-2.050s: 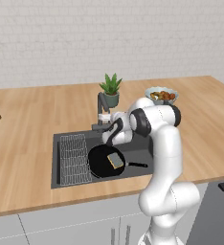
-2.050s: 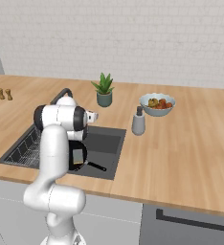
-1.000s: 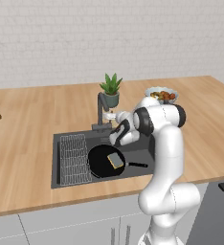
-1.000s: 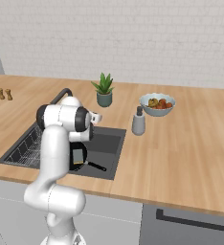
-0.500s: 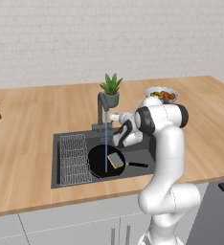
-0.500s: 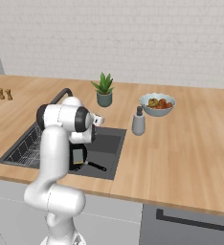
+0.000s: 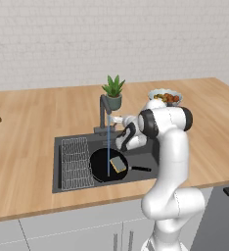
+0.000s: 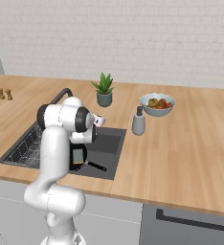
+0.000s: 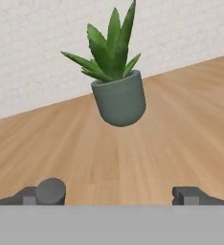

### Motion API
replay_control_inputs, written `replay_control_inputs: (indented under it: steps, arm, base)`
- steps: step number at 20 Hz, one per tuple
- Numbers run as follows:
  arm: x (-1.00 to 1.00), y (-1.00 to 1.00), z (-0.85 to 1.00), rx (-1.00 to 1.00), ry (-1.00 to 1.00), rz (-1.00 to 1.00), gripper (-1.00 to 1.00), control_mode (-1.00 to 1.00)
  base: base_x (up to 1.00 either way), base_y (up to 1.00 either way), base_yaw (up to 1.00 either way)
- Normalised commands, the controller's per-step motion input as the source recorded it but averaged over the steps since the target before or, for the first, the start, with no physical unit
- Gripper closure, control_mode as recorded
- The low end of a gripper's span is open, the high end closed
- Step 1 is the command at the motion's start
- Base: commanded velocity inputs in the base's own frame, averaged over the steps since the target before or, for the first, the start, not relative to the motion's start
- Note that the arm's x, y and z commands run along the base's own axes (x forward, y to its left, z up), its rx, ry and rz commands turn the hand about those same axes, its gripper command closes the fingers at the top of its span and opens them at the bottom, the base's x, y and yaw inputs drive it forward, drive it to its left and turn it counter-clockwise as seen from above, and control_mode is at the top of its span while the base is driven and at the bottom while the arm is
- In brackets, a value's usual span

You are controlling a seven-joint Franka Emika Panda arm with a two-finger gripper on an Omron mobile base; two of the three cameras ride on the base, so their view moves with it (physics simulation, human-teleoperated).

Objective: Pick the pan and sponge and place them into the sink. Then turn on the water.

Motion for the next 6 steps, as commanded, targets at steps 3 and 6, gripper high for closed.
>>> replay_control_inputs:
  steps: [3,6]
  arm:
    - [-0.13,-0.43,-0.02,0.00,-0.01,0.00,-1.00,-1.00]
    - [-0.06,-0.14,0.00,0.00,0.00,0.00,-1.00,-1.00]
  base:
    - [0.00,0.00,0.00]
    - [0.00,0.00,0.00]
